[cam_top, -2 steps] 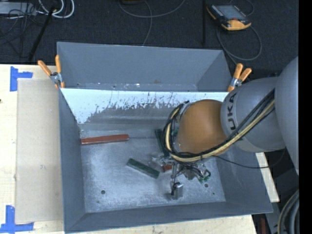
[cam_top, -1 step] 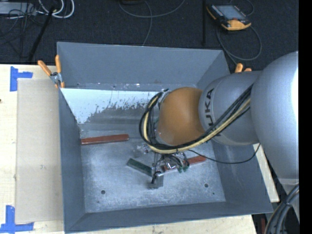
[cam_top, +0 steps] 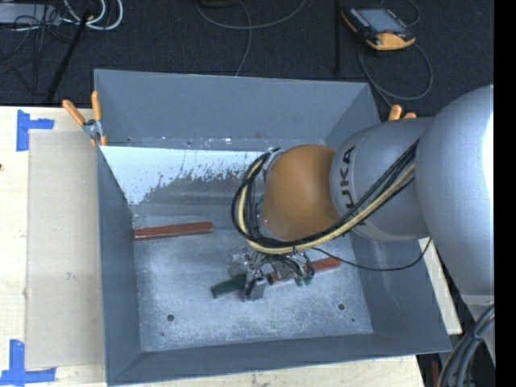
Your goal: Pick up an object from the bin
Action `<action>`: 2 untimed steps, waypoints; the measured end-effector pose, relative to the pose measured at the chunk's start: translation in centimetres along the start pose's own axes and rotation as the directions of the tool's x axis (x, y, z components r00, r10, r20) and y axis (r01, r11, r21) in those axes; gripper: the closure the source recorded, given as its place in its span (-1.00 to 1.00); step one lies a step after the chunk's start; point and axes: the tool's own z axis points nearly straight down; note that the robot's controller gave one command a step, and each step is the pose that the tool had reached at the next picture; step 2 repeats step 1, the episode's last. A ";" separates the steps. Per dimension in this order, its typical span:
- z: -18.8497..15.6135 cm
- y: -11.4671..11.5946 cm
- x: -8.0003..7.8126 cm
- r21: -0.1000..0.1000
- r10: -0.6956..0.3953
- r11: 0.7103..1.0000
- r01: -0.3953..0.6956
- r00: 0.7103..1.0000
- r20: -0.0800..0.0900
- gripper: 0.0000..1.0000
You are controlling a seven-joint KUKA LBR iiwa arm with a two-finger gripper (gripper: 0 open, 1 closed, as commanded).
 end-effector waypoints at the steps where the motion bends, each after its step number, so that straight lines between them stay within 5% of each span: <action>1: -15.7 -1.6 1.4 0.003 -0.011 1.000 0.011 1.000 0.008 1.00; 2: -15.7 -1.6 1.4 0.003 -0.011 1.000 0.011 1.000 0.008 1.00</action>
Offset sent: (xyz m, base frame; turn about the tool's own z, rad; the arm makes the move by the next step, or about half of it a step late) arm -0.0104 -0.0200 0.1523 -0.0135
